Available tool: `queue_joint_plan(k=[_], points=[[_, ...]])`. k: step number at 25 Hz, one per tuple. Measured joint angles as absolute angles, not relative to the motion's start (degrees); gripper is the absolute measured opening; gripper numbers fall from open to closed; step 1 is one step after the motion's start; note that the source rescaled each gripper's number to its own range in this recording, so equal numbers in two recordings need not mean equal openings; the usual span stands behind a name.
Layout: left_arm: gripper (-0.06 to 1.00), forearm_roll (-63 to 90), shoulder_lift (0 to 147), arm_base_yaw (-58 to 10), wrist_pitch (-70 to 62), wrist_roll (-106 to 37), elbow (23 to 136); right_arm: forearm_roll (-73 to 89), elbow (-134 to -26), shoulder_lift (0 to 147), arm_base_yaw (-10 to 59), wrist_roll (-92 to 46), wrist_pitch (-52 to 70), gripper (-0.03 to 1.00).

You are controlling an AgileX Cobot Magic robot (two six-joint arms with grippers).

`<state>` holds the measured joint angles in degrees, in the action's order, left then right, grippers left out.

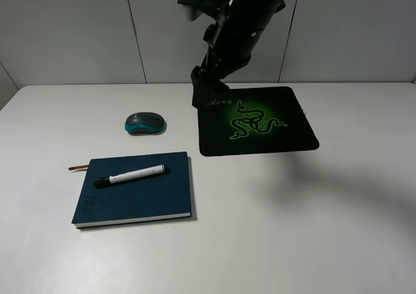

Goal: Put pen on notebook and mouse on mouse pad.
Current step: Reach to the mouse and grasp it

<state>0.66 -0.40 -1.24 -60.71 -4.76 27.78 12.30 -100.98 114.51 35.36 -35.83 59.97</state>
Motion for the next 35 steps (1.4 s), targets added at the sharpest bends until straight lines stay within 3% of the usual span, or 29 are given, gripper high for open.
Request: queue_joint_plan(k=[7, 19, 35], points=[[1.00, 0.66, -0.40, -1.24, -60.71, -4.76, 27.78, 10.74, -116.28, 126.81, 38.91, -39.49, 65.62, 1.00], [1.00, 0.66, -0.40, -1.24, -60.71, -4.76, 27.78, 11.42, -138.75, 142.97, 39.11, -42.93, 69.59, 1.00], [1.00, 0.66, -0.40, -1.24, -60.67, -4.76, 27.78, 15.32, -142.65, 148.73, 39.81, -47.80, 62.25, 1.00]])
